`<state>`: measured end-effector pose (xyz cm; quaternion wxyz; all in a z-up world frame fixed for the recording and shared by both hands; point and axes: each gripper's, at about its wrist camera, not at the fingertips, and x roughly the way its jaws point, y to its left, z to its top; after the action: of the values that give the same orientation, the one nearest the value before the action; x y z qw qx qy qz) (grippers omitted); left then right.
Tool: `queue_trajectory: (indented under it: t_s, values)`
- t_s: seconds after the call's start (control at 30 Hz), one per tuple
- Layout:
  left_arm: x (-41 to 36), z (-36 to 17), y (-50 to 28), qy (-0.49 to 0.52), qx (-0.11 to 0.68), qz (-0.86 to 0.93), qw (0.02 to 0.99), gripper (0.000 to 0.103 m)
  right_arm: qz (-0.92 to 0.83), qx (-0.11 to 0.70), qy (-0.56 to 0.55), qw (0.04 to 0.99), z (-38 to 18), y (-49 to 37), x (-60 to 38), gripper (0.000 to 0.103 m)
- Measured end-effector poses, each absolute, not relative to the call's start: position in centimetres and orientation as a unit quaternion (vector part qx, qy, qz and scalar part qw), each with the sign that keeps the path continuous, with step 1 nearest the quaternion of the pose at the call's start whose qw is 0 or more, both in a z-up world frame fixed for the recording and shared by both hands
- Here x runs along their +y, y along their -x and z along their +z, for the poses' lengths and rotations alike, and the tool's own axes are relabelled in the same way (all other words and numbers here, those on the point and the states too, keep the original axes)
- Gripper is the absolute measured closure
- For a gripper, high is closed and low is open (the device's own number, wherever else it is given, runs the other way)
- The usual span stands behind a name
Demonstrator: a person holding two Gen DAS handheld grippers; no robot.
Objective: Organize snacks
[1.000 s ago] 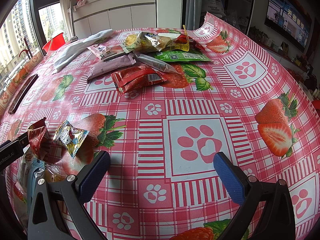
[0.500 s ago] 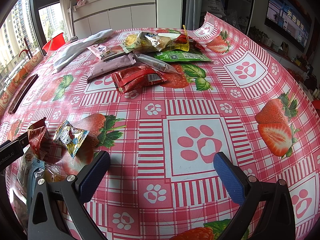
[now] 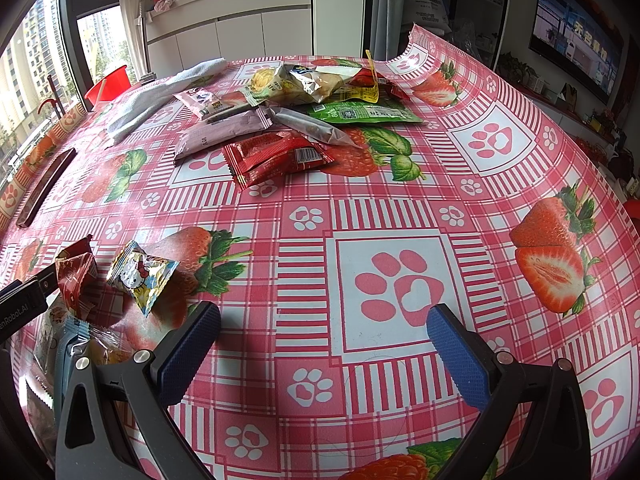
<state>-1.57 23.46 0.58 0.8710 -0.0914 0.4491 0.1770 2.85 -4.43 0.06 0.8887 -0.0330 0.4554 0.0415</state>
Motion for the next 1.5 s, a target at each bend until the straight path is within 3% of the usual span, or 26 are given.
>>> queue_trajectory:
  t_s: [1.27, 1.5]
  values:
    - [23.5, 0.7, 1.8, 0.091, 0.45, 0.177, 0.871, 0.0, 0.041, 0.456, 0.033, 0.889, 0.1, -2.9, -4.4, 0.0]
    - [24.3, 1.3, -0.4, 0.094, 0.559, 0.138, 0.812, 0.0, 0.041, 0.455, 0.033, 0.889, 0.1, -2.9, -4.4, 0.0]
